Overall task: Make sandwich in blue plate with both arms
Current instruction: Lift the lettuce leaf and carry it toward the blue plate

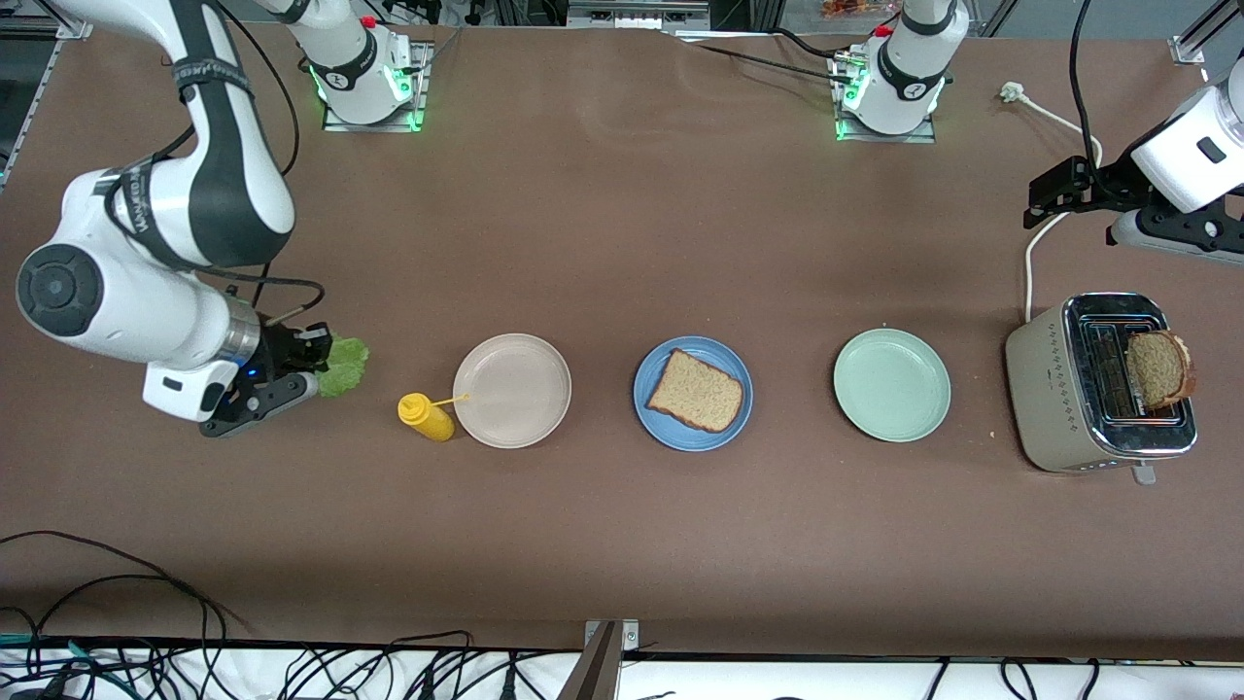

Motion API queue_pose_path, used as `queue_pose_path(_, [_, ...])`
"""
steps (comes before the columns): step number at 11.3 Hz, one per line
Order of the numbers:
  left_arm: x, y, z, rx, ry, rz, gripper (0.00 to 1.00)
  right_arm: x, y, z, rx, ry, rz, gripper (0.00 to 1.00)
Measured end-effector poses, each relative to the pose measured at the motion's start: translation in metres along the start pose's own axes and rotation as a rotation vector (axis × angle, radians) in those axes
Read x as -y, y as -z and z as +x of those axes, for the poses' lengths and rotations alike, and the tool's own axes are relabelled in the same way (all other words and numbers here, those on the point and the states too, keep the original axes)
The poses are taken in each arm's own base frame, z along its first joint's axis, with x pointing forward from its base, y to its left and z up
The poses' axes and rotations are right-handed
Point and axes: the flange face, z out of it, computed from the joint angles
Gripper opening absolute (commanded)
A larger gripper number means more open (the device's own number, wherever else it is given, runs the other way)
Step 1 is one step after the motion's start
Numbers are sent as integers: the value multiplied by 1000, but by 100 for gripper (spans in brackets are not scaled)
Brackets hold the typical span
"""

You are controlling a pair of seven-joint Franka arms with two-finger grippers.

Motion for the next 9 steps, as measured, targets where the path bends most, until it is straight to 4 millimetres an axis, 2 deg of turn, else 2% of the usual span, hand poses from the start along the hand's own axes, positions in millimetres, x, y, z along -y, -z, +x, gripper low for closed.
queue_pose_path(4, [0, 0, 0, 0, 0, 0, 100, 78, -2, 14, 6, -120, 27, 0])
queue_pose_path(7, [0, 0, 0, 0, 0, 0, 100, 120, -3, 23, 1, -211, 59, 0])
queue_pose_path(9, [0, 0, 0, 0, 0, 0, 100, 157, -4, 35, -6, -301, 84, 0])
